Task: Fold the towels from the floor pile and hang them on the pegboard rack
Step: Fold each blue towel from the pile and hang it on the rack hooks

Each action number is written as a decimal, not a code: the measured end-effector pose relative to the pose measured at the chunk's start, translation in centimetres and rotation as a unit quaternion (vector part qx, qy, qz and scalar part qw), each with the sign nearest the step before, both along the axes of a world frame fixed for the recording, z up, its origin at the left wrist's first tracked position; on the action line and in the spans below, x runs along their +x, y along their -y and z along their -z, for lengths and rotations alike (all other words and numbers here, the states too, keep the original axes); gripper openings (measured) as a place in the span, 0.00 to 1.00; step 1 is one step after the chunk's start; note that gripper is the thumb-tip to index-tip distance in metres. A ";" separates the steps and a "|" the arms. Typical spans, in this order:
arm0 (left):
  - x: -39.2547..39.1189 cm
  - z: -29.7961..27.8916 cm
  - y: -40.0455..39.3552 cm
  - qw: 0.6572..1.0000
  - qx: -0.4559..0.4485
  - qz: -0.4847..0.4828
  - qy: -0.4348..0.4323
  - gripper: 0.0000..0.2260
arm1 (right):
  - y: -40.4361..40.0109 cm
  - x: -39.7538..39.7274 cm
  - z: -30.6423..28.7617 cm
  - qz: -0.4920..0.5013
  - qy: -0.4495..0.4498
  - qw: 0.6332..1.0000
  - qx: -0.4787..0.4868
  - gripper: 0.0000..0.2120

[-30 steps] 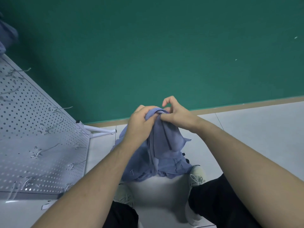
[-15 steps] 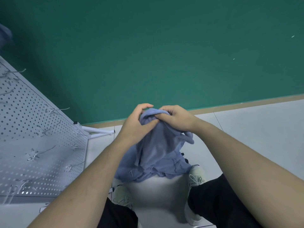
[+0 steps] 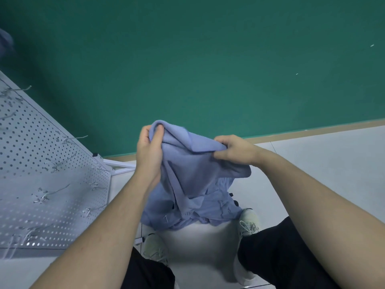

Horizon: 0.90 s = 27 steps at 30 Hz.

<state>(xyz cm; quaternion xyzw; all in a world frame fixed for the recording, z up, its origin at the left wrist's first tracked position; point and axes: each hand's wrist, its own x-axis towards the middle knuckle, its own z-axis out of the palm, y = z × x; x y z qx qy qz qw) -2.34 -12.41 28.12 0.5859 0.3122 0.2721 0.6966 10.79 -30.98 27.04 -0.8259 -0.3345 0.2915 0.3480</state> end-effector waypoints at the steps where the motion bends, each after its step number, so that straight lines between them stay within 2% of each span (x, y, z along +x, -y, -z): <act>1: -0.1 0.2 -0.4 1.000 -0.013 -0.012 -0.008 0.08 | 0.1 0.3 0.1 0.024 -0.015 0.999 0.018 0.02; 4: -0.2 1.1 -1.1 0.998 -0.026 -0.047 -0.040 0.09 | 0.3 0.6 0.1 0.092 -0.102 0.986 0.091 0.08; 7: -0.1 1.4 -1.4 0.994 -0.050 -0.049 -0.086 0.08 | 0.1 0.5 -0.5 0.171 -0.133 0.966 0.140 0.08; 9: -0.1 1.4 -1.5 0.992 -0.073 -0.030 -0.096 0.08 | 0.0 0.6 -0.8 0.232 -0.107 0.959 0.126 0.10; 11: -0.2 1.3 -1.8 0.994 -0.067 -0.013 -0.088 0.08 | 0.3 1.2 -0.6 0.241 -0.040 0.967 0.078 0.20; 14: -0.4 1.1 -2.3 0.996 -0.047 0.007 -0.072 0.19 | 0.6 1.6 -0.6 0.228 0.017 0.973 0.019 0.26; 16: -0.4 0.9 -2.5 0.997 -0.047 0.021 -0.061 0.25 | 0.8 1.9 -0.6 0.229 0.006 0.973 0.029 0.19; 19: -0.5 0.6 -2.7 0.995 -0.037 0.046 -0.075 0.25 | 1.3 2.1 -0.7 0.211 -0.072 0.972 0.071 0.07; 22: -0.6 0.8 -2.8 0.994 -0.001 0.056 -0.094 0.26 | 1.9 2.3 -0.5 0.197 -0.095 0.974 0.063 0.05; 27: -0.4 1.7 -3.5 0.999 -0.014 -0.012 -0.043 0.23 | 2.2 2.6 0.4 0.227 -0.036 0.972 0.045 0.07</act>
